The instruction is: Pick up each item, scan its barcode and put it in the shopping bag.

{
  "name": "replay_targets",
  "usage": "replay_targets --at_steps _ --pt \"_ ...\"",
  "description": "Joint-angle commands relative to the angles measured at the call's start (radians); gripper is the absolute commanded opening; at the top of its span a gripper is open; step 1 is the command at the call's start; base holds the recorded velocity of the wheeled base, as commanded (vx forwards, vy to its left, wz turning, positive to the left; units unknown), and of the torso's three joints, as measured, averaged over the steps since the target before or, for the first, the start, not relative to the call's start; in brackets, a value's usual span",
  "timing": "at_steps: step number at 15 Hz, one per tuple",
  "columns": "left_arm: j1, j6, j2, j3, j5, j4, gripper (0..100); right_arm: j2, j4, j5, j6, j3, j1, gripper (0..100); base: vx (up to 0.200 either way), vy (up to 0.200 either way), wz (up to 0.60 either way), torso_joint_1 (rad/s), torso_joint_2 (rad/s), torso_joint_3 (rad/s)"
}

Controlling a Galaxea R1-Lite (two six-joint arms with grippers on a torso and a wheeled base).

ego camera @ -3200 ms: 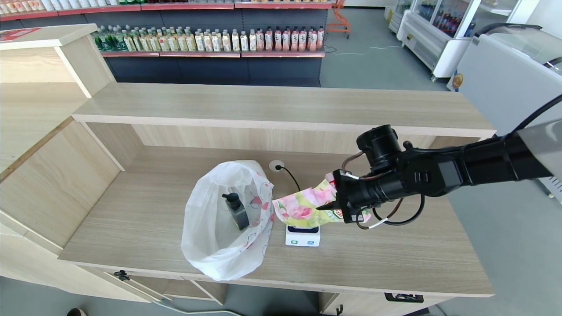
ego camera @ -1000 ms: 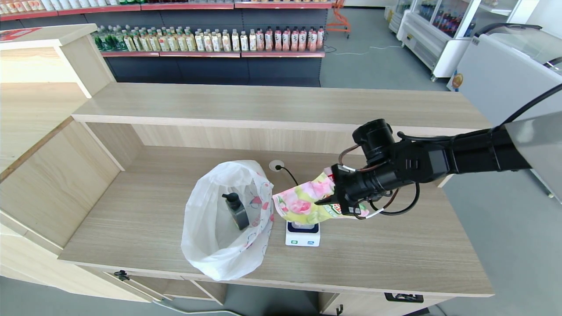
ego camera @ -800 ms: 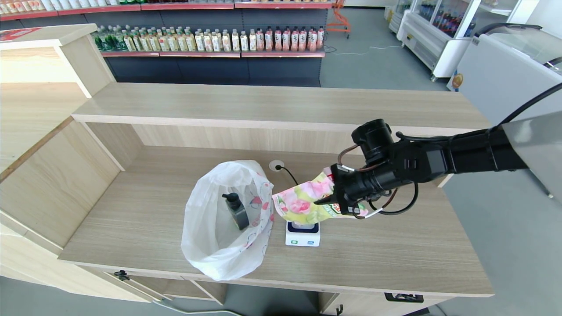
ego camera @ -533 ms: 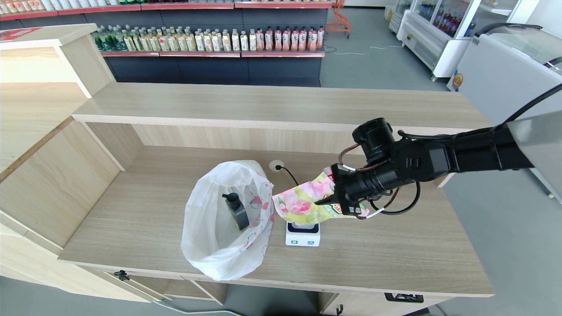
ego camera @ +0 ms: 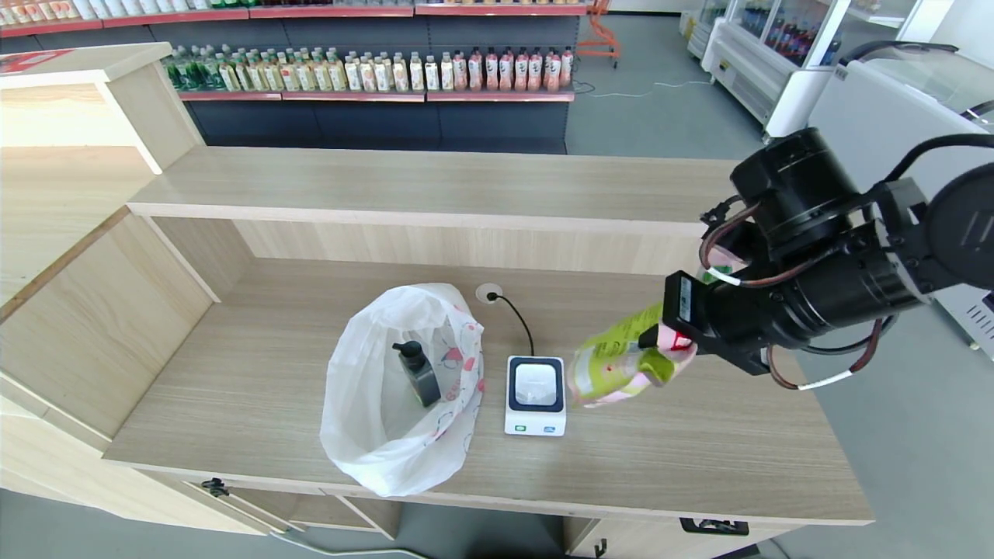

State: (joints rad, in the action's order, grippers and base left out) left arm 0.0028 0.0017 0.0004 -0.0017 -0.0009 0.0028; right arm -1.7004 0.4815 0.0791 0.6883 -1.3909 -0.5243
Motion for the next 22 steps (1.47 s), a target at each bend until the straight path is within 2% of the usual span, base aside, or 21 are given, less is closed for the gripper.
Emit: replay_targets --at_steps 1,5,9,17,18,20,21,22 --pt "0.000 0.000 0.000 0.000 0.001 0.000 100 0.096 0.006 -0.071 -0.089 0.035 -0.077 0 0.000 0.000 0.00 0.000 0.00 0.000" --pt "0.000 0.000 0.000 0.000 0.001 0.000 100 0.107 -0.017 -0.133 -0.263 0.007 -0.109 0 0.000 0.000 0.00 0.000 0.00 0.000" --pt "0.000 -0.002 0.000 0.000 0.001 0.000 100 0.142 -0.017 -0.133 -0.305 0.018 -0.105 0 0.000 0.200 0.00 -0.001 0.00 0.004" --pt "0.000 0.003 0.000 0.000 0.001 0.000 100 0.108 -0.054 -0.125 -0.455 0.026 -0.023 0 0.000 0.175 0.00 -0.001 0.00 0.005" --pt "0.000 0.003 0.000 0.000 0.001 0.000 100 0.100 -0.093 -0.104 -0.458 0.029 -0.023 0 0.000 0.000 0.00 0.000 0.00 0.000" --pt "0.000 0.003 0.000 0.000 0.001 0.000 100 0.099 -0.199 0.022 -0.467 0.059 -0.023 0 0.000 0.000 0.00 0.000 0.00 0.000" --pt "0.000 0.003 0.000 0.000 0.001 0.000 100 0.079 -0.282 0.082 -0.530 0.101 -0.022 0 0.000 0.000 0.00 0.000 0.00 0.000" --pt "0.000 0.003 0.000 0.000 0.001 0.000 100 0.050 -0.323 0.090 -0.590 0.124 -0.016 0 0.000 0.000 0.00 0.000 0.00 0.000"
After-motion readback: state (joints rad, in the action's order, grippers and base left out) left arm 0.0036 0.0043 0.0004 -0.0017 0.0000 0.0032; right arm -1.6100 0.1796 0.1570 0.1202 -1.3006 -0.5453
